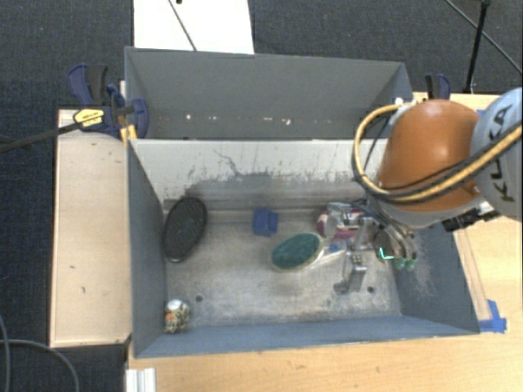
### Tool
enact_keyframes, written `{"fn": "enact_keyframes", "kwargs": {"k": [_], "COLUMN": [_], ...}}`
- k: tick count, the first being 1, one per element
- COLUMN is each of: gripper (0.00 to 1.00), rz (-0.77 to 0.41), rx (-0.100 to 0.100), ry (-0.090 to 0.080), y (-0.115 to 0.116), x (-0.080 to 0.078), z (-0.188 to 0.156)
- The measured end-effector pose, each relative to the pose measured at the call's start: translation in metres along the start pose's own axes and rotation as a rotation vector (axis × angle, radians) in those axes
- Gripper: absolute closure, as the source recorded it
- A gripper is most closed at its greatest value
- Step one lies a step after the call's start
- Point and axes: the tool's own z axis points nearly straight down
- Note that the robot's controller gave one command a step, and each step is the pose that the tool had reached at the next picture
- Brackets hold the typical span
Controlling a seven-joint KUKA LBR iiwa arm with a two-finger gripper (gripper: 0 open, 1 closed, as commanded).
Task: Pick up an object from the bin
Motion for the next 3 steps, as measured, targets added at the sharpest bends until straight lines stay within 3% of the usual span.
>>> {"fn": "enact_keyframes", "kwargs": {"k": [1, 2, 3], "gripper": [0.0, 1.0, 1.0], "rz": [-0.017, -0.016, -0.037], "rx": [0.0, 0.0, 0.001], "ry": [-0.005, -0.009, -0.016], "y": [0.009, 0.009, 0.001], "x": [-0.068, -0.068, -0.072], "z": [0.123, 0.119, -0.007]}}
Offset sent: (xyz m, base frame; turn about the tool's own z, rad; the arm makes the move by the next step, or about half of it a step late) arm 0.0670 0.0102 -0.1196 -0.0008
